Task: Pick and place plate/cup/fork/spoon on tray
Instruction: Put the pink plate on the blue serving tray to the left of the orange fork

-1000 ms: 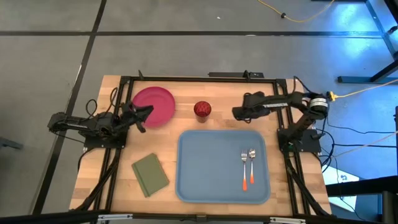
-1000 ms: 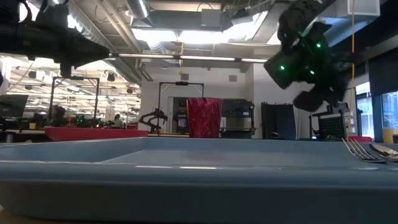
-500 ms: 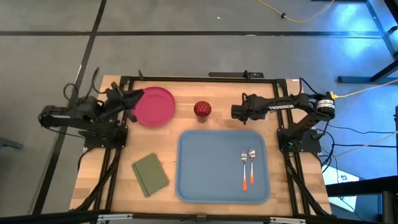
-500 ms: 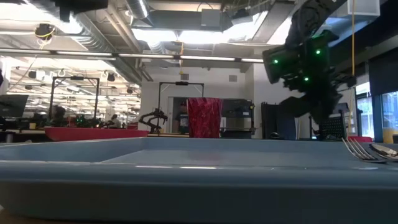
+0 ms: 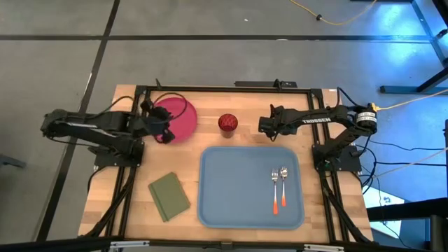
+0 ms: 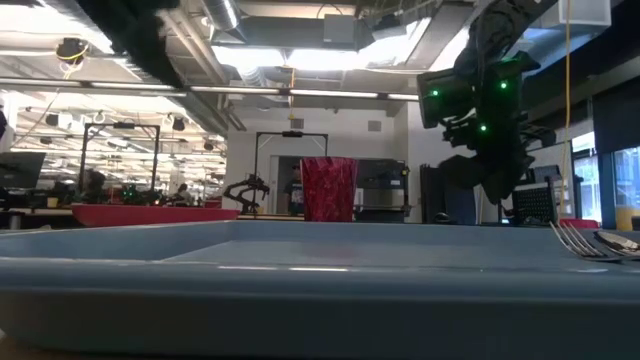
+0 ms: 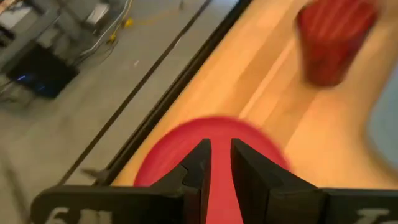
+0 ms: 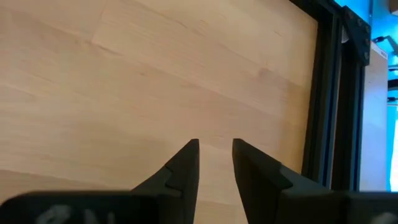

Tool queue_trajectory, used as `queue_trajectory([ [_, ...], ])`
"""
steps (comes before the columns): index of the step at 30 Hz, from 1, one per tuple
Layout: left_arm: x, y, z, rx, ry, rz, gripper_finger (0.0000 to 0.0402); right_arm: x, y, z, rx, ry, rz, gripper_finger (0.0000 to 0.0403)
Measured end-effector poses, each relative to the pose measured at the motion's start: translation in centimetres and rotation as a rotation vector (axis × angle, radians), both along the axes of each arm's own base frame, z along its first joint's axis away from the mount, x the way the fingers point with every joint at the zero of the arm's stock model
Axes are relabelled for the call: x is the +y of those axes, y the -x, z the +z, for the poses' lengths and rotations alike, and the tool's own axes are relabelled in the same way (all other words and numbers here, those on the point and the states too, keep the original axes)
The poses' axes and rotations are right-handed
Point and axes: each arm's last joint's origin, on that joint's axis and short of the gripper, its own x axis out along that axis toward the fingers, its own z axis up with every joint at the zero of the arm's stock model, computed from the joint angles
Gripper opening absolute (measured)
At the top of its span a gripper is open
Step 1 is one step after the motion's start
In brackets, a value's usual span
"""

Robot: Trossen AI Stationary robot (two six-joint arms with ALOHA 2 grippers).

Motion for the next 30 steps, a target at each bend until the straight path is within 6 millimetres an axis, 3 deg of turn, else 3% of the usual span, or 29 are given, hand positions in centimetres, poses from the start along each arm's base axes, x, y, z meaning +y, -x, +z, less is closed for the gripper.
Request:
queue_trajectory([
  [7, 2.1, -1.6, -1.5, 0.126, 0.043, 0.071, 0.0055, 0.0, 0.0, 0.0, 0.012, -0.006, 0.02, 0.0101],
  [19, 7.2, -4.5, -5.4, 0.236, 0.44, -0.064, 0.0055, 0.0, 0.0, 0.0, 0.013, -0.006, 0.023, 0.0101],
  [24, 7.9, -6.2, -7.2, 0.263, 0.505, -0.151, 0.0055, 0.0, 0.0, 0.0, 0.013, -0.006, 0.023, 0.0101],
  [30, 8.3, -7.2, -9.2, 0.314, 0.58, -0.119, 0.0055, 0.0, 0.0, 0.0, 0.014, -0.006, 0.024, 0.0101],
])
